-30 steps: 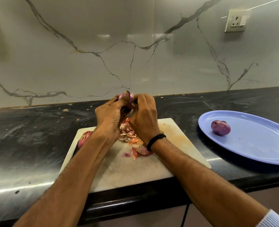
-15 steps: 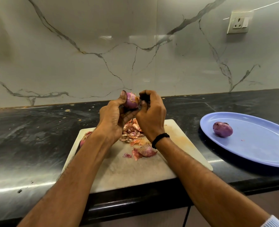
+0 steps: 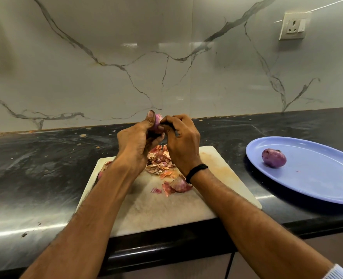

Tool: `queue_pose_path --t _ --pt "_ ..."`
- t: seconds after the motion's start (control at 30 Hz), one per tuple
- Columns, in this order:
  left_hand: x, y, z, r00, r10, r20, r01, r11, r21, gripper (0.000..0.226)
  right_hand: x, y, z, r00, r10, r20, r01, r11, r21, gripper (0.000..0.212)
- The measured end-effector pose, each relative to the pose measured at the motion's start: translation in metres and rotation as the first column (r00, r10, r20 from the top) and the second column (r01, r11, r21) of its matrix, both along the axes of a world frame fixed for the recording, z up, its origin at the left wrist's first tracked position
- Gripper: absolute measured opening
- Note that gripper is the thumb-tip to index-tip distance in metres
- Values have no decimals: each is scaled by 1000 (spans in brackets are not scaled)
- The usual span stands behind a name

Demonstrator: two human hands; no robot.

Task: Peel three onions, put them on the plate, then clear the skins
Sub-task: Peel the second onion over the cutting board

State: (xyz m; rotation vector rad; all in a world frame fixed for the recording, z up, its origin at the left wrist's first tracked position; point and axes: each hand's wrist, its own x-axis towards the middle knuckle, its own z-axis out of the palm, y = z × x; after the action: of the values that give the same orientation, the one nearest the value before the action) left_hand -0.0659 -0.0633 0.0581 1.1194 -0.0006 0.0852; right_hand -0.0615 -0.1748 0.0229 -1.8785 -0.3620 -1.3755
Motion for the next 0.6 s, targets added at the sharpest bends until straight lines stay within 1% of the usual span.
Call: queue_pose_path --t 0.1,0.2,0.33,0.4,0.47,0.53,0.57,0.6 --pt "0 1 1 1000 -7 0 7 1000 22 36 0 2 -1 1000 -3 -31 1 999 -37 14" --pt "-1 2 0 1000 -8 1 8 999 52 36 0 3 -1 997 -45 -57 39 994 -104 15" --pt "-2 2 0 1000 -24 8 24 996 80 37 -4 7 1 994 -61 -94 47 989 -143 36" --pt "-1 2 1 999 -36 -2 36 997 69 36 -6 9 1 991 -64 -116 48 989 -138 39" --pt "-1 1 2 998 -61 -21 61 998 29 38 -7 7 2 987 -43 -152 32 997 -72 33" --pt "0 1 5 994 -106 -30 105 994 -32 40 -6 2 4 978 24 -206 -12 998 59 13" --pt "0 2 6 992 -125 -31 123 991 -50 41 -6 -1 5 973 44 -228 -17 993 119 11" --pt "0 3 6 990 -138 -31 136 989 -55 40 -6 -4 6 970 48 -238 -9 986 165 14"
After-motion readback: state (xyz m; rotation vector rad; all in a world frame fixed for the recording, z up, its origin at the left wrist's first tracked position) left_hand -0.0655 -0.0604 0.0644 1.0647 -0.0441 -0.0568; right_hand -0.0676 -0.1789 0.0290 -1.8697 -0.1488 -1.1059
